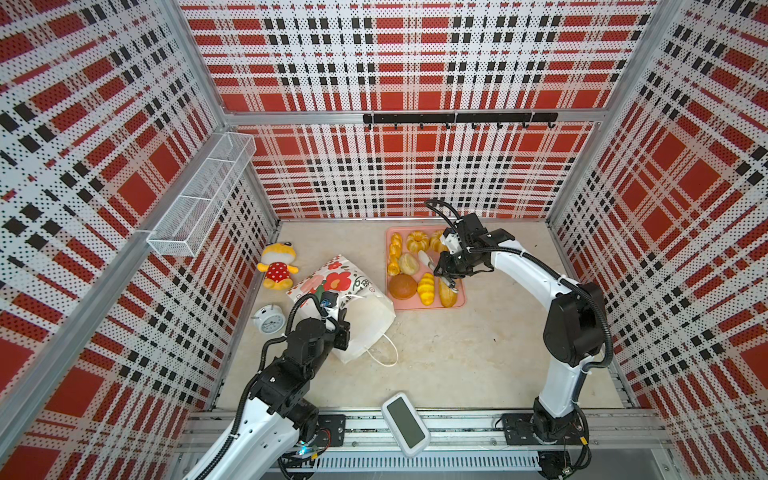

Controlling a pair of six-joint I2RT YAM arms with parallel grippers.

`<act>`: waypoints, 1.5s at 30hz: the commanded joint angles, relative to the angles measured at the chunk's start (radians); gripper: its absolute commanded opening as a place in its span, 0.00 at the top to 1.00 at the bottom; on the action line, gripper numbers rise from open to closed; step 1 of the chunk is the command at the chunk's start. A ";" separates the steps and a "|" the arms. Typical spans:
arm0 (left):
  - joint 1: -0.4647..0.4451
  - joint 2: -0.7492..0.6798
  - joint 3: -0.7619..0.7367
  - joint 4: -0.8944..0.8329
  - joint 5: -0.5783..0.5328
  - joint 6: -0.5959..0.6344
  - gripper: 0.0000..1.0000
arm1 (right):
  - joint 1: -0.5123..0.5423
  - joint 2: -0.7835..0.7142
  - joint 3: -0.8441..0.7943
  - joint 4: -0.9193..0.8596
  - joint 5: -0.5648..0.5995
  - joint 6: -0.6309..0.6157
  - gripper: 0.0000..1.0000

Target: Take the fake bread out of the paper bag

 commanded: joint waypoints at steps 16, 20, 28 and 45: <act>-0.009 -0.010 0.007 0.002 -0.011 -0.011 1.00 | 0.152 0.062 0.235 -0.129 0.230 -0.036 0.63; -0.009 -0.007 0.007 0.006 -0.010 -0.012 1.00 | 0.180 0.104 0.306 -0.193 0.298 -0.046 0.62; -0.009 -0.007 0.007 0.006 -0.009 -0.013 1.00 | 0.210 0.168 0.381 -0.261 0.358 -0.047 0.60; -0.009 -0.011 0.007 0.002 -0.012 -0.012 1.00 | 0.251 0.294 0.536 -0.351 0.461 -0.045 0.60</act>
